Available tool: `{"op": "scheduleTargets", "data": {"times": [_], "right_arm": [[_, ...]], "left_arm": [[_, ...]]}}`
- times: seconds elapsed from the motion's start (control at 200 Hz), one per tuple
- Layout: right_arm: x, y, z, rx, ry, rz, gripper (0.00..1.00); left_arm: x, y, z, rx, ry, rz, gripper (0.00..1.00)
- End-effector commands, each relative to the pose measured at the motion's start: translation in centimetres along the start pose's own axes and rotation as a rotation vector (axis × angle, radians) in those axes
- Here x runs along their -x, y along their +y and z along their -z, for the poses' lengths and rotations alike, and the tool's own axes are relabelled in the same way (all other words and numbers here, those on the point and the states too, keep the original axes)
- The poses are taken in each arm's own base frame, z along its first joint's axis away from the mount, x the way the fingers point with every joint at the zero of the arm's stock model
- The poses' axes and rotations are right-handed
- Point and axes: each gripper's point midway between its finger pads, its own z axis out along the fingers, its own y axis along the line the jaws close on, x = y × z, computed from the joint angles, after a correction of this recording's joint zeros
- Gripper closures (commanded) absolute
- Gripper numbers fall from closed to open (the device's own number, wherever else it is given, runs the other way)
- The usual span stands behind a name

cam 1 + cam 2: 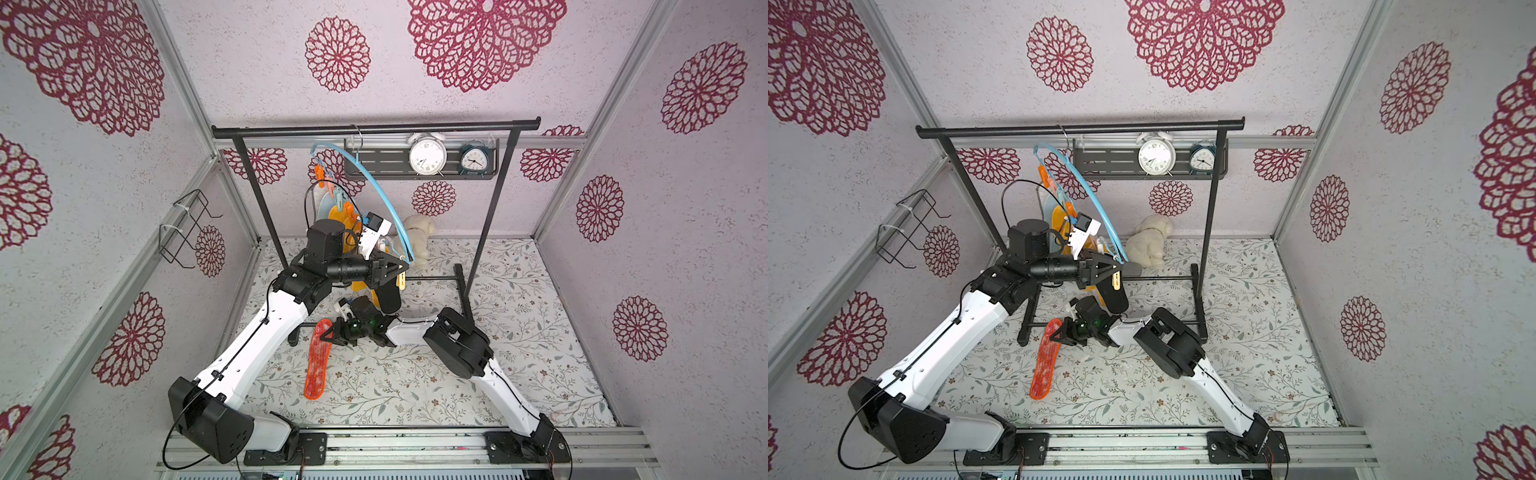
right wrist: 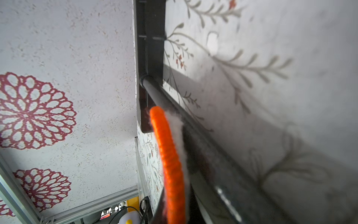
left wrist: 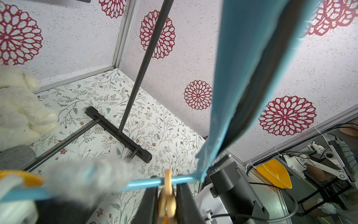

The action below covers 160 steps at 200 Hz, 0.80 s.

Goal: Take the shoe insoles off the hanger
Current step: Place the insole at the center of the board.

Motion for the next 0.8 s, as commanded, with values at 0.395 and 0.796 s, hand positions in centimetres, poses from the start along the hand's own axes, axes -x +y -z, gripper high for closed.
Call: {"op": "scheduleTargets", "data": {"times": [0.395, 0.796], "right_arm": [[-2.4, 0.9, -3.3, -0.095, 0.082, 0.023, 0.83], [-4.3, -0.1, 3.6, -0.164, 0.032, 0.194, 0.39]], "left_arm": [[0.3, 0.2, 0.5, 0.009, -0.013, 0.010, 1.00], [0.3, 0.4, 0.7, 0.019, -0.015, 0.001, 1.00]]}}
